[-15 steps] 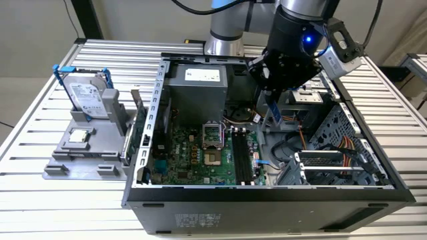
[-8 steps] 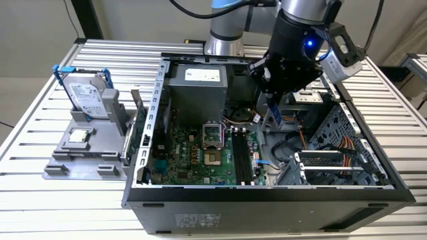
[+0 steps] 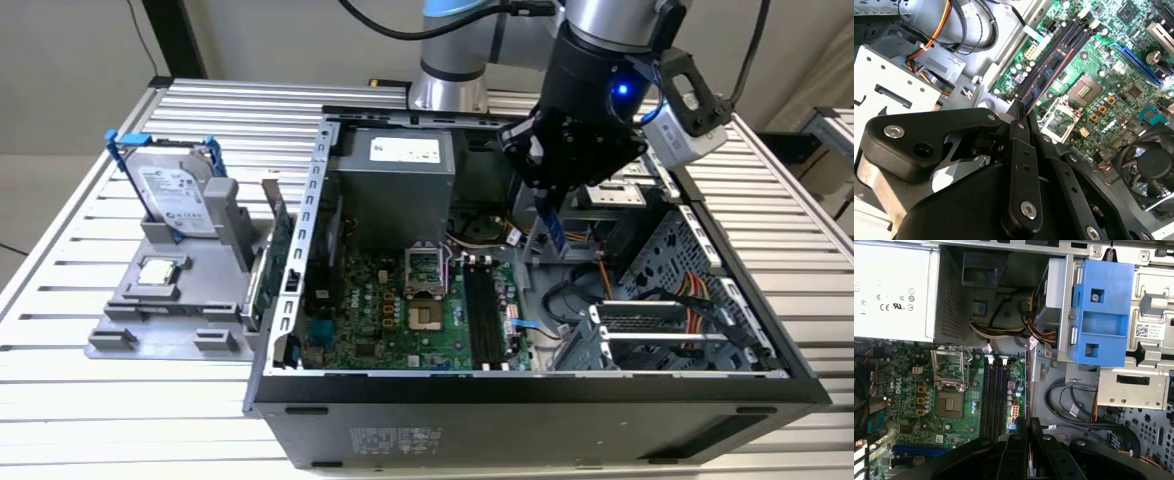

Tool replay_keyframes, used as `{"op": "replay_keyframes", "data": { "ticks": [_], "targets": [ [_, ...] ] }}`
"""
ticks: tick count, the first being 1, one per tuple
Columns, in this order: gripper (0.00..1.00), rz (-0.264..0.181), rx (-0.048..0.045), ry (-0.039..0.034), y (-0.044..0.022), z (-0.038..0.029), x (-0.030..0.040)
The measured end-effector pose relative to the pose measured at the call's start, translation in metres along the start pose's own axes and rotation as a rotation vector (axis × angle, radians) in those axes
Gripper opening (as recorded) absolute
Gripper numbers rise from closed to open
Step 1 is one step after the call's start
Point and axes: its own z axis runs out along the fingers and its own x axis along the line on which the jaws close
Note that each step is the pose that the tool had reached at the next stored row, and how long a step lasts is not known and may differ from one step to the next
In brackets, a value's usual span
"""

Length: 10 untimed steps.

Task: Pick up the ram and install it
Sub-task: 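Insert the ram into the slot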

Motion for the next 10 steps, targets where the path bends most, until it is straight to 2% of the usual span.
{"op": "replay_keyframes", "data": {
  "ticks": [4, 10],
  "targets": [
    [0.0, 0.018, 0.0001, 0.0002, -0.0032, 0.0005, 0.0002],
    [0.0, 0.063, 0.0011, 0.0002, -0.0043, 0.0019, 0.0003]
  ]
}}
